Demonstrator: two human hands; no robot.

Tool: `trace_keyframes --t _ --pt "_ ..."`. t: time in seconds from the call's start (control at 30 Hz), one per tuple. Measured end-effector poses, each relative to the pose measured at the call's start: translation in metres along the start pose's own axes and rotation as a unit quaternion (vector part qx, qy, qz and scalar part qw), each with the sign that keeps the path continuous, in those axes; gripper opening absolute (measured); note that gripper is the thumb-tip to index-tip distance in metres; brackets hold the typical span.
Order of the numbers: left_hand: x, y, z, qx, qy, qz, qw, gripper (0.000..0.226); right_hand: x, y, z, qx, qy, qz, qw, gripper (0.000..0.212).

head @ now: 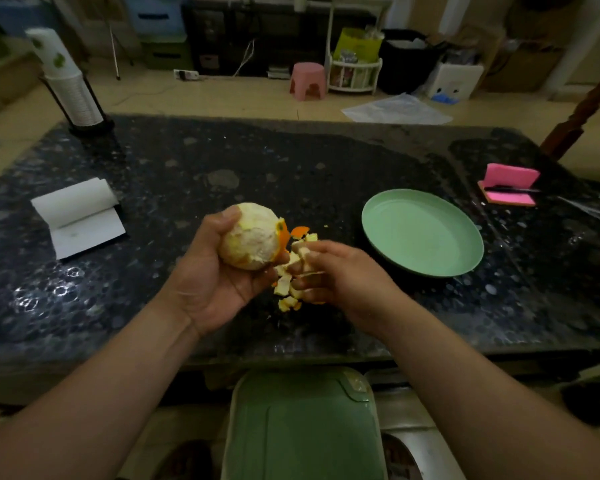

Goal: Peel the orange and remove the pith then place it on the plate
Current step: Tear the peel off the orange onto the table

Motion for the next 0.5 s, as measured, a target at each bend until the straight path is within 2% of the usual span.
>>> trace_keyframes --t 0.07,0.13,0.23,0.3,0.33,0.4,0.5 --pt "0.003 0.001 -0.002 0.009 -0.038 0.003 0.999 0.053 0.001 -0.003 0.002 -0.189 -0.019 0.051 0.98 0.027" --pt "0.005 0.004 -0.004 0.011 -0.085 0.013 0.996 0.041 0.001 0.0 0.001 -0.305 -0.018 0.122 0.944 0.03" --pt "0.005 0.007 -0.005 0.007 -0.119 0.031 0.992 0.04 -0.005 0.005 -0.004 -0.303 0.05 0.183 0.934 0.053" --pt "0.004 0.006 -0.006 0.005 -0.097 0.039 0.995 0.05 -0.01 0.007 -0.01 -0.299 0.111 0.189 0.929 0.07" --pt "0.002 0.004 -0.007 0.013 -0.077 0.047 0.996 0.055 -0.011 0.008 -0.011 -0.307 0.116 0.198 0.924 0.072" --pt "0.001 0.001 -0.007 0.063 -0.04 0.066 0.995 0.062 -0.01 0.011 -0.01 -0.305 0.068 0.219 0.925 0.065" --pt "-0.001 -0.002 -0.007 0.197 -0.066 0.059 0.976 0.061 -0.007 0.022 -0.002 -0.272 0.017 0.229 0.935 0.046"
Point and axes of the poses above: each hand's wrist, its own x-axis towards the middle knuckle, its own z-axis out of the back of the hand, y = z × x, the point moved 2 cm from there along x, towards the middle knuckle, and after that the axes turned 13 degrees about z, right-handed, at the moved point
